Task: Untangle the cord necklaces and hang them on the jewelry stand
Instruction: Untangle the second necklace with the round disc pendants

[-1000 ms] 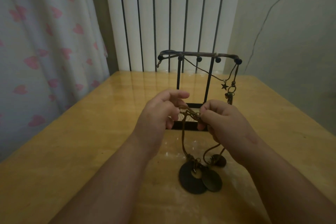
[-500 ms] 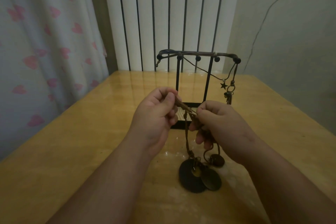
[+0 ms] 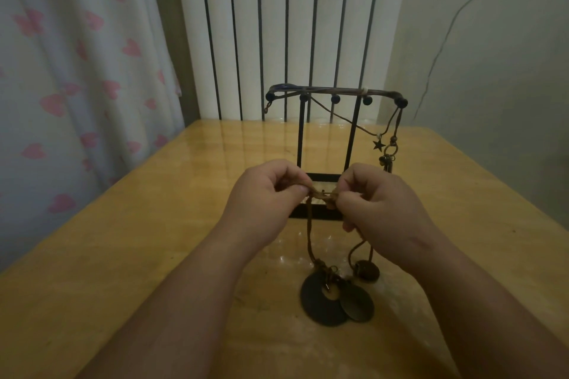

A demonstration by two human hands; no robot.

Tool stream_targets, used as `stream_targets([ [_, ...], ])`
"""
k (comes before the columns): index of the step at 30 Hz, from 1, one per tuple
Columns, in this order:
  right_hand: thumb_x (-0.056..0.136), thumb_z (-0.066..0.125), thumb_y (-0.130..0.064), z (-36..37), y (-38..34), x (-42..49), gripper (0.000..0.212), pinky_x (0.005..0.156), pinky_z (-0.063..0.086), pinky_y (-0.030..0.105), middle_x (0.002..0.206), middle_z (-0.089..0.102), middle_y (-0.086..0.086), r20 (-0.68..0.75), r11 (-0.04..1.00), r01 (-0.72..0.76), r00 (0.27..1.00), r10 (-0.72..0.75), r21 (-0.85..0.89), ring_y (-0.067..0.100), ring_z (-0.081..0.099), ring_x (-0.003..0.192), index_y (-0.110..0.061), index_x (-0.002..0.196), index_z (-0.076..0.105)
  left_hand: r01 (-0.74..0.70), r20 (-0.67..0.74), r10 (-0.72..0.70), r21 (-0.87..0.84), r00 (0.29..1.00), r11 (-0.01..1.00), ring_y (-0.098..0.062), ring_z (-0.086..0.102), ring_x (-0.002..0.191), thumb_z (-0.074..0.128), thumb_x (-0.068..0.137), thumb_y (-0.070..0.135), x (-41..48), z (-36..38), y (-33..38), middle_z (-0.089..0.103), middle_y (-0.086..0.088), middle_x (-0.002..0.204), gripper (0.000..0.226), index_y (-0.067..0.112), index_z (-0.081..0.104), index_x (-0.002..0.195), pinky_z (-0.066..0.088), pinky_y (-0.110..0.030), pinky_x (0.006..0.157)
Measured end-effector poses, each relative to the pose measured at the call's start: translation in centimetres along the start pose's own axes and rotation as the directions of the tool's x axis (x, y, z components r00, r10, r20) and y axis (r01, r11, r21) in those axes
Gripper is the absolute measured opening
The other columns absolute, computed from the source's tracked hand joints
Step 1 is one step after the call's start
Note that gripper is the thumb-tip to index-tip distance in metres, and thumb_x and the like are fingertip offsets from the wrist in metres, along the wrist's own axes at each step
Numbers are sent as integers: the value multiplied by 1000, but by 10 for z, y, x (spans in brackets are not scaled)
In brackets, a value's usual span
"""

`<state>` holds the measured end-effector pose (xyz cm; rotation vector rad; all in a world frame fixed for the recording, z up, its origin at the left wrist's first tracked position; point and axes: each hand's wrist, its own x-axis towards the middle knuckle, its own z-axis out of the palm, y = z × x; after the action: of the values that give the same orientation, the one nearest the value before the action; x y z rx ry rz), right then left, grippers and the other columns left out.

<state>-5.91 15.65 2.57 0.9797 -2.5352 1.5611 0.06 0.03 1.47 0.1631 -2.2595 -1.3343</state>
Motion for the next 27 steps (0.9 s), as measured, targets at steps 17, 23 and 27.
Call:
stream_targets([
  [17, 78, 61, -17, -2, 7, 0, 7, 58, 56, 27, 82, 64, -2, 20, 992, 95, 995, -94, -81, 15, 66, 73, -20, 73, 57, 215, 131, -175, -419, 976, 882, -7, 37, 47, 52, 99, 32, 4, -8, 3, 43, 10, 50, 29, 21, 63, 75, 30, -24, 48],
  [23, 79, 59, -11, -7, 9, 3, 7, 68, 58, 36, 81, 66, 12, 32, 996, 84, 996, -84, 20, 12, 69, 79, -7, 74, 56, 168, 15, -178, -411, 984, 896, -7, 41, 50, 50, 101, 28, 4, -3, 3, 49, 9, 55, 26, 25, 62, 79, 32, -26, 54],
  [27, 84, 55, -6, -5, 10, 3, 7, 55, 45, 23, 80, 70, 10, 106, 999, 40, 993, -42, 26, -7, 61, 57, -2, 78, 54, 80, -65, -188, -738, 980, 671, -10, 51, 59, 41, 104, 23, 7, 0, 4, 55, 3, 62, 40, 27, 62, 71, 37, -32, 66],
])
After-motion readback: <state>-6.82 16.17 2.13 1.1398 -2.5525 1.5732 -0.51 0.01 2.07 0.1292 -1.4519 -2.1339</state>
